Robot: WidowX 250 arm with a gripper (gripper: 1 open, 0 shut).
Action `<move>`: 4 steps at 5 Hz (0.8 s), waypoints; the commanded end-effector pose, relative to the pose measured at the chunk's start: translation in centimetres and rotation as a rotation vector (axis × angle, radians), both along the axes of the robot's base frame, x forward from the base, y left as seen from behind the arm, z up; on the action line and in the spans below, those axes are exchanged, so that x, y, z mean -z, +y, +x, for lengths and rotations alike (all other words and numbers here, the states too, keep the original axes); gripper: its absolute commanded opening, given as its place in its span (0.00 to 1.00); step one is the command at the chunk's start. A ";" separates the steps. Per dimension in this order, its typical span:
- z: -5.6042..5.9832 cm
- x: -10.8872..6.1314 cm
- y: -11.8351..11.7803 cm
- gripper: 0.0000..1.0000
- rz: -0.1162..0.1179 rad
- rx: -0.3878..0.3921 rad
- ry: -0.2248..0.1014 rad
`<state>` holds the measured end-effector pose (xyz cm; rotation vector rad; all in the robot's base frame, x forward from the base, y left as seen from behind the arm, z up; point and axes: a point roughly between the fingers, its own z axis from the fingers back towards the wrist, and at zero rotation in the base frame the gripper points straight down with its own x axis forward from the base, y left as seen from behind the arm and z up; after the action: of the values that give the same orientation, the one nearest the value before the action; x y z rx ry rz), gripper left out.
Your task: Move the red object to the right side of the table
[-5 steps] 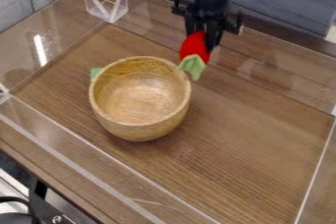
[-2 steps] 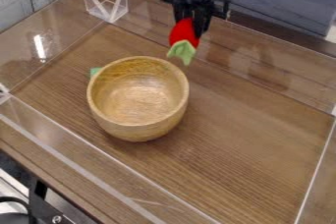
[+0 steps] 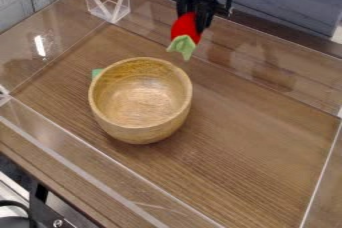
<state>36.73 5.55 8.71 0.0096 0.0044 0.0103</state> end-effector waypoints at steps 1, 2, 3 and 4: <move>0.6 -1.6 0.8 0.00 0.027 -0.059 -0.050; 0.7 -0.7 2.5 0.00 0.035 -0.019 -0.042; 0.8 0.1 4.2 0.00 0.042 0.012 -0.034; 0.8 1.2 3.4 0.00 0.047 0.044 -0.024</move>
<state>37.09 8.97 5.92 0.0418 0.0281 -0.0176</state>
